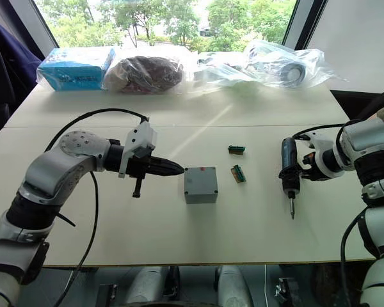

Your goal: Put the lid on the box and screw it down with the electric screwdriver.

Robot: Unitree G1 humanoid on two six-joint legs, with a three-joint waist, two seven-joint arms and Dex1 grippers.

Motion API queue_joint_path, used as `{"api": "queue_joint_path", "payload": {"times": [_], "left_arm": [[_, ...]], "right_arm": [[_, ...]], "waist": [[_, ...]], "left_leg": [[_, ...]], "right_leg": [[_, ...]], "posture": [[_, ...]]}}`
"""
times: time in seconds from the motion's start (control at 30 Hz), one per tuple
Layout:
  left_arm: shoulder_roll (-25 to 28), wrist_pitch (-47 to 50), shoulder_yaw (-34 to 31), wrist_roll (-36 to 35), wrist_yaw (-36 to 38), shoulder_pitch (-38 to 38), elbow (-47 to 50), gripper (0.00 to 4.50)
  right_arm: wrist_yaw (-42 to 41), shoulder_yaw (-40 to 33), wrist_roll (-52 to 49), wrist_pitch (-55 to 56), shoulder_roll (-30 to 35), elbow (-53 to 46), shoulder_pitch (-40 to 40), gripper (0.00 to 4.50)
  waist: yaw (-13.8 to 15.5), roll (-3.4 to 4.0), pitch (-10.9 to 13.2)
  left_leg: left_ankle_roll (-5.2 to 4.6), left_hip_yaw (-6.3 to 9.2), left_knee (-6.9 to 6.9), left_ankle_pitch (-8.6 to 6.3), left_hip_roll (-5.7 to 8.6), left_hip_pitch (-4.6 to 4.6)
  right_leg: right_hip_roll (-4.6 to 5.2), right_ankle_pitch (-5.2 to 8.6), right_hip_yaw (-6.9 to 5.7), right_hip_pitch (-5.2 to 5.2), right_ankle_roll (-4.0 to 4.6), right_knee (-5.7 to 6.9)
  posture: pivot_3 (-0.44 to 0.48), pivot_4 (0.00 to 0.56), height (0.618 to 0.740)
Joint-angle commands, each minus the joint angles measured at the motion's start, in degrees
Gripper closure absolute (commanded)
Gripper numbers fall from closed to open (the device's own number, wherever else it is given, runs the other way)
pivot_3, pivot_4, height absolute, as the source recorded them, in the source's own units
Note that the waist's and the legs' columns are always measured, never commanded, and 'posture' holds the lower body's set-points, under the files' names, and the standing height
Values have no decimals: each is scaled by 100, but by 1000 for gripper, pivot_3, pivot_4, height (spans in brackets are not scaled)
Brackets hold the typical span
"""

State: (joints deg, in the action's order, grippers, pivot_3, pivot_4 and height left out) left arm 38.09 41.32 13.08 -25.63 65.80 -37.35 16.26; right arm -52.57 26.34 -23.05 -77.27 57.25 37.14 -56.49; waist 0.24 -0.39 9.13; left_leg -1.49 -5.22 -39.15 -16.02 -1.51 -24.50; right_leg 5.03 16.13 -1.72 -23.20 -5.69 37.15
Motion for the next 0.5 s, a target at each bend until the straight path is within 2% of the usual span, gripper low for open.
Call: {"api": "queue_joint_path", "payload": {"times": [0.03,0.1,0.23,0.3,0.4,0.5], "left_arm": [[31,45,-144,-110,-86,19,205,4500],[31,53,-158,-116,-98,13,195,4500],[47,42,-165,-127,-106,10,164,4500],[60,12,-160,-114,-97,1,82,4500],[115,-68,-144,-47,-28,-13,-169,4500],[145,-173,-109,8,107,-113,-471,4500]], "right_arm": [[-238,22,299,95,-304,506,-115,1806],[-407,149,512,253,-330,560,-107,2479],[-690,268,791,391,-344,512,-16,2540],[-628,72,915,561,-367,619,-124,2542],[-247,-599,1039,1196,-369,902,-570,2562],[151,-2237,290,1657,-467,300,-848,2562]], "waist": [[-5,-1,-1],[-17,-5,-3],[-45,-7,-4],[-51,-9,-5],[-98,-11,-6],[-103,37,24]], "left_leg": [[0,0,0,0,0,1],[1,0,0,1,-2,2],[4,1,0,2,-3,3],[4,2,0,2,-2,4],[4,2,-1,2,-2,6],[11,-15,-2,6,3,1]], "right_leg": [[0,0,0,0,0,0],[-2,0,0,1,0,1],[-2,0,-1,3,0,0],[-2,0,-2,6,0,0],[-1,-1,-2,9,0,0],[6,-5,9,-7,-5,6]], "posture": [[0,150,740],[0,150,740],[0,150,740],[0,150,740],[0,150,740],[0,150,740]]}}
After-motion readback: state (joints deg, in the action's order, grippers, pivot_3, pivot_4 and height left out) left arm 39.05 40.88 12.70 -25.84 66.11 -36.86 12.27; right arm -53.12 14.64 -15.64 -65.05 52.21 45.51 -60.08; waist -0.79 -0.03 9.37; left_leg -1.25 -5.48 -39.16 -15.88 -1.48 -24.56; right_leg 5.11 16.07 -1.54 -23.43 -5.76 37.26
